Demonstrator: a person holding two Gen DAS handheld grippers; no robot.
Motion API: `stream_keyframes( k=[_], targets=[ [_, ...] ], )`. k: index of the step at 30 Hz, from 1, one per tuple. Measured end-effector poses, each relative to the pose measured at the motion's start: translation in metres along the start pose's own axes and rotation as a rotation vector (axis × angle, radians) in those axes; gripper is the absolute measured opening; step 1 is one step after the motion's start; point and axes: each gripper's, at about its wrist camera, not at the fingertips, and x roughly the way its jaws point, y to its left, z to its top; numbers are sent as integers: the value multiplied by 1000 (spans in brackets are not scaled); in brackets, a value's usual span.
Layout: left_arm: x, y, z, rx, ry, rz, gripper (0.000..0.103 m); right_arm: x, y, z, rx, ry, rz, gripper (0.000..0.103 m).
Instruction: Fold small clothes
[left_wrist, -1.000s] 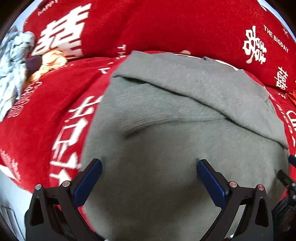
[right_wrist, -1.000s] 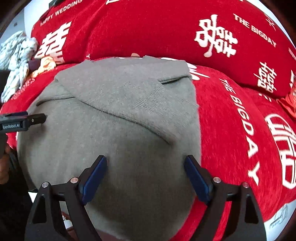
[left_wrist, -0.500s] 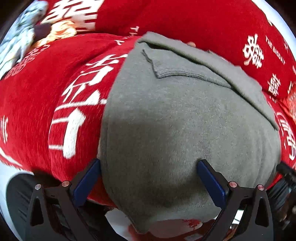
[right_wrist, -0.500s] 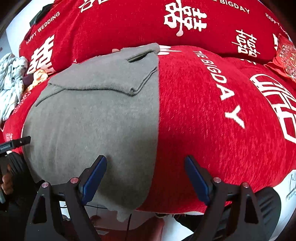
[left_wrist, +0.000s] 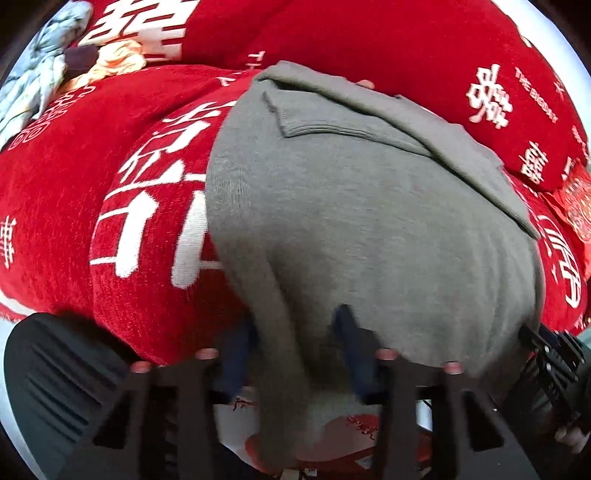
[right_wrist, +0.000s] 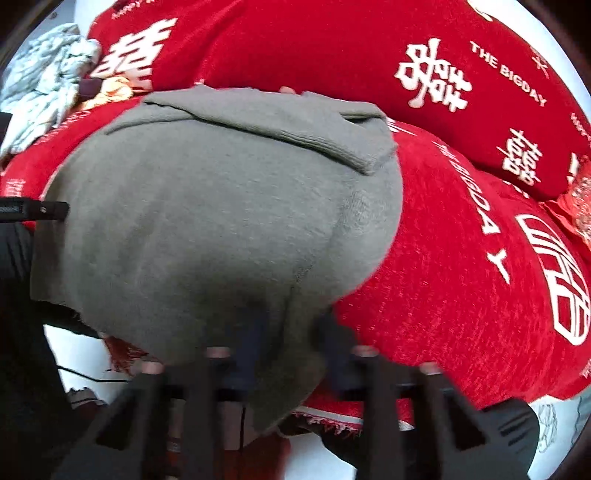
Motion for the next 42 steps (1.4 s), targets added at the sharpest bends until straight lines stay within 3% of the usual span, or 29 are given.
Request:
stream_keyframes(
  k=[1, 4, 7, 12, 18, 21, 26, 27, 28, 29, 30, 31, 32, 34, 35, 37, 42],
  targets=[
    [-1, 1, 0, -2, -2, -11, 24, -1, -5, 0, 16, -2, 28, 18],
    [-5, 7, 5, -27, -5, -48, 18, -7, -25, 3, 109, -17, 147, 15],
    [-10, 11, 12, -48, -12, -66, 16, -22, -44, 13, 168, -74, 263, 15],
    [-27, 3, 44, -47, -88, -117, 16, -38, -61, 42, 212, -177, 360, 14],
    [-26, -26, 96, 26, -155, -82, 16, -21, -73, 85, 236, -217, 336, 14],
    [-8, -35, 116, 33, -122, -77, 16, -4, -76, 104, 238, -203, 315, 14],
    [15, -37, 114, 40, -69, -58, 18, 29, -73, 112, 252, -132, 278, 14],
    [16, -35, 111, 36, -58, -64, 20, 30, -73, 111, 254, -126, 276, 14],
    [17, -33, 108, 34, -52, -72, 29, 32, -73, 108, 261, -115, 283, 18],
    [16, -31, 106, 34, -50, -87, 49, 33, -74, 107, 267, -114, 287, 18],
    [13, -29, 102, 34, -56, -105, 62, 32, -76, 103, 275, -109, 302, 21],
    [10, -27, 101, 33, -67, -109, 87, 31, -76, 101, 276, -103, 317, 29],
    [3, -21, 95, 23, -101, -98, 95, 29, -76, 99, 275, -100, 328, 34],
    [-5, -15, 89, 15, -131, -103, 95, 21, -72, 92, 251, -106, 316, 57],
    [-6, -12, 86, 13, -123, -114, 95, 16, -69, 89, 237, -113, 301, 62],
    [-5, -6, 78, -4, -100, -135, 95, 9, -65, 79, 215, -116, 275, 63],
    [8, -10, 68, 9, -55, -134, 95, 9, -68, 62, 258, -87, 309, 63]
  ],
)
